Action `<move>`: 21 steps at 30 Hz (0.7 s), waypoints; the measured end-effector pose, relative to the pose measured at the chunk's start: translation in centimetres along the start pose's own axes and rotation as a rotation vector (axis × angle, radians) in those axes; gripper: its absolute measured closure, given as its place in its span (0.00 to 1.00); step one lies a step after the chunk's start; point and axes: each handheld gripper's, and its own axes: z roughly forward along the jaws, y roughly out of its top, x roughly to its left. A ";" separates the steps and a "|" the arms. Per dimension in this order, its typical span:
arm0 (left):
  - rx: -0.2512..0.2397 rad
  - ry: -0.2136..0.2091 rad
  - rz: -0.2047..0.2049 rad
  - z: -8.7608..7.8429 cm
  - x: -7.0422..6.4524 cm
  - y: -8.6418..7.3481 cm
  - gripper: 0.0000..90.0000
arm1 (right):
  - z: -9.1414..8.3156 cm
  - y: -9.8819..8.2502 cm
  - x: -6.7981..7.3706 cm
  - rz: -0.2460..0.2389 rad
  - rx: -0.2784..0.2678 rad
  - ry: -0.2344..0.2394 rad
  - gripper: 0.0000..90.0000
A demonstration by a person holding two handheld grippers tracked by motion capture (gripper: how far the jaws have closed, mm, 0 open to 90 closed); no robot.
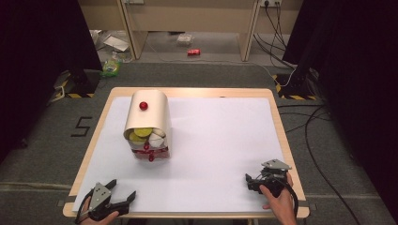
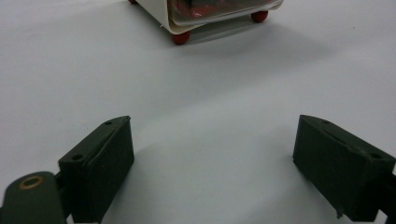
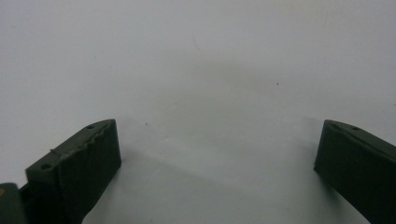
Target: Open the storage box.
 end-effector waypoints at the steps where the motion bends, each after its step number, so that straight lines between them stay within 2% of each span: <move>1: 0.000 0.000 0.000 0.0 0.0 0.0 0.13 | 0.0 0.0 0.0 0.005 0.001 0.000 0.01; 14: 0.010 -0.001 -0.003 -0.1 0.0 0.2 0.15 | -0.1 0.0 0.1 -0.007 -0.004 -0.007 0.02; 21: -0.003 -0.011 -0.027 -0.3 0.3 0.3 0.17 | -0.1 -0.1 0.2 -0.013 -0.009 -0.009 0.03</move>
